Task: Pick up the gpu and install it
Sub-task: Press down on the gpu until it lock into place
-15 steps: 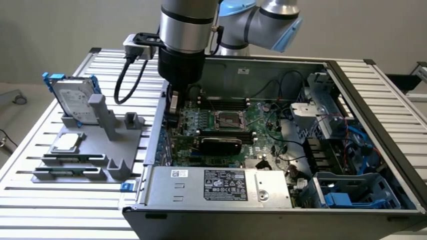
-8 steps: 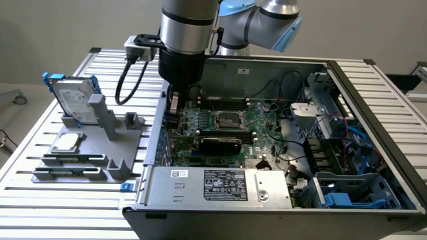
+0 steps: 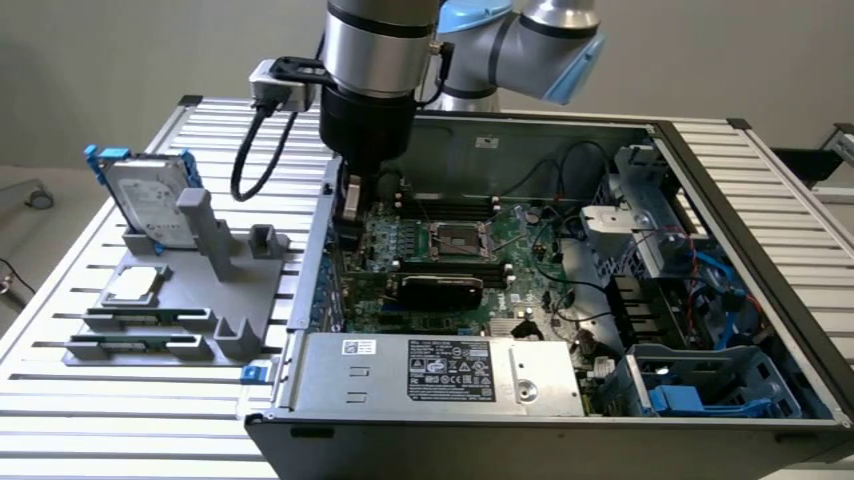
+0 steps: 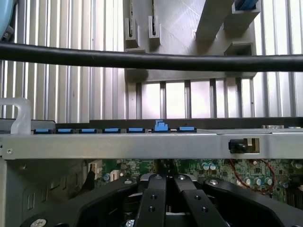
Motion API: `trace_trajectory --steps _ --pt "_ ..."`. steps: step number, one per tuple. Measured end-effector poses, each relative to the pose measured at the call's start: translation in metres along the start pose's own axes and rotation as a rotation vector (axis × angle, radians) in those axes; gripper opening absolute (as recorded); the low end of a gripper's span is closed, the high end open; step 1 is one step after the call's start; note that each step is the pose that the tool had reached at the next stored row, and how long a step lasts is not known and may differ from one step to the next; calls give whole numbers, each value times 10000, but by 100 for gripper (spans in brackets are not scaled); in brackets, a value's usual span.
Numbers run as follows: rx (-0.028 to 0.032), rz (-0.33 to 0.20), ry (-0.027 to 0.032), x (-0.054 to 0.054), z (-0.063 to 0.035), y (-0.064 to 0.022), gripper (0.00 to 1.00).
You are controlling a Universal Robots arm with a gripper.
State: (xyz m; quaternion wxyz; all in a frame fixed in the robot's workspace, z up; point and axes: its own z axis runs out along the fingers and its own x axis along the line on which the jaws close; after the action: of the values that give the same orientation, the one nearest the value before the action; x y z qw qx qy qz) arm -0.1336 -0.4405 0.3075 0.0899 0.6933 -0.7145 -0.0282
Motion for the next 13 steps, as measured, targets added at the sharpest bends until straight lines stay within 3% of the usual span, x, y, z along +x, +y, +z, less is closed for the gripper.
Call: trace_trajectory --steps 5,8,10,12,13 --pt "2 0 2 -1 -40 -111 11" --pt "65 4 0 -2 -52 -183 11" --pt "216 16 -5 -3 -59 -224 11" --pt "496 41 -15 -4 -65 -259 11" --pt "688 58 -24 -5 -68 -274 11"
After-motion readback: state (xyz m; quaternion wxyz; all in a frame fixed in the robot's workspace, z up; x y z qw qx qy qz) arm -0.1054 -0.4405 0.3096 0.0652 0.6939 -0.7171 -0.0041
